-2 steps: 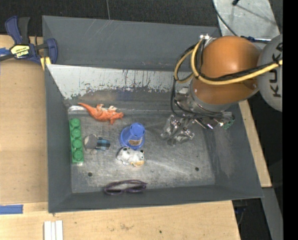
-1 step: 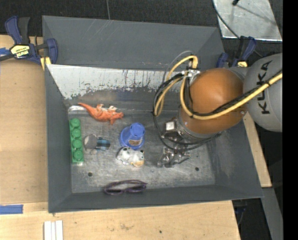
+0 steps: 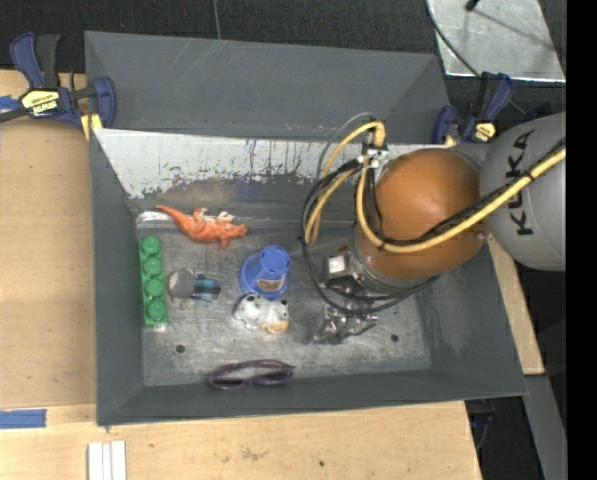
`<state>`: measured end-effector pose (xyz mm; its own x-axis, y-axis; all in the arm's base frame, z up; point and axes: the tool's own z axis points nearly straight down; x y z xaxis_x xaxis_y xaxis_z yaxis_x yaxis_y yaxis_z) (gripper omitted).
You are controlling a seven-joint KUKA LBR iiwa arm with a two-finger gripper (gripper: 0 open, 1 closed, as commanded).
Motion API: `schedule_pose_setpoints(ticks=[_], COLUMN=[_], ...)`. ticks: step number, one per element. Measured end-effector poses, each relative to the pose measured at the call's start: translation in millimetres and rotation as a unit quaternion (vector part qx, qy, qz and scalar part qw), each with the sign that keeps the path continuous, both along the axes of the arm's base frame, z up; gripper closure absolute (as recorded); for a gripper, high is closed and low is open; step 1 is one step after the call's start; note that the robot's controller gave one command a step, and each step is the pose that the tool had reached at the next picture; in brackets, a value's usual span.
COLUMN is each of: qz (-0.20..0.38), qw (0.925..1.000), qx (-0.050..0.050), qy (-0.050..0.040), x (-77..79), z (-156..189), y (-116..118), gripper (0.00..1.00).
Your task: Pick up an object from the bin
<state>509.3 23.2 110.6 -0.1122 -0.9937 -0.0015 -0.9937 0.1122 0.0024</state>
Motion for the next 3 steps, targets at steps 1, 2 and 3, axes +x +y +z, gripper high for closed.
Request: schedule_pose_setpoints(ticks=[1,2,3], qz=[0.068,0.181,0.085], qw=[0.9977,0.9834,0.9964], qx=[0.001,-0.001,0.0], qy=[0.002,-0.0044,-0.0014], x=[1.9,4.8,6.0], z=[20,48,42], y=[-6,-15,-24], gripper=[1.0,1.0,1.0])
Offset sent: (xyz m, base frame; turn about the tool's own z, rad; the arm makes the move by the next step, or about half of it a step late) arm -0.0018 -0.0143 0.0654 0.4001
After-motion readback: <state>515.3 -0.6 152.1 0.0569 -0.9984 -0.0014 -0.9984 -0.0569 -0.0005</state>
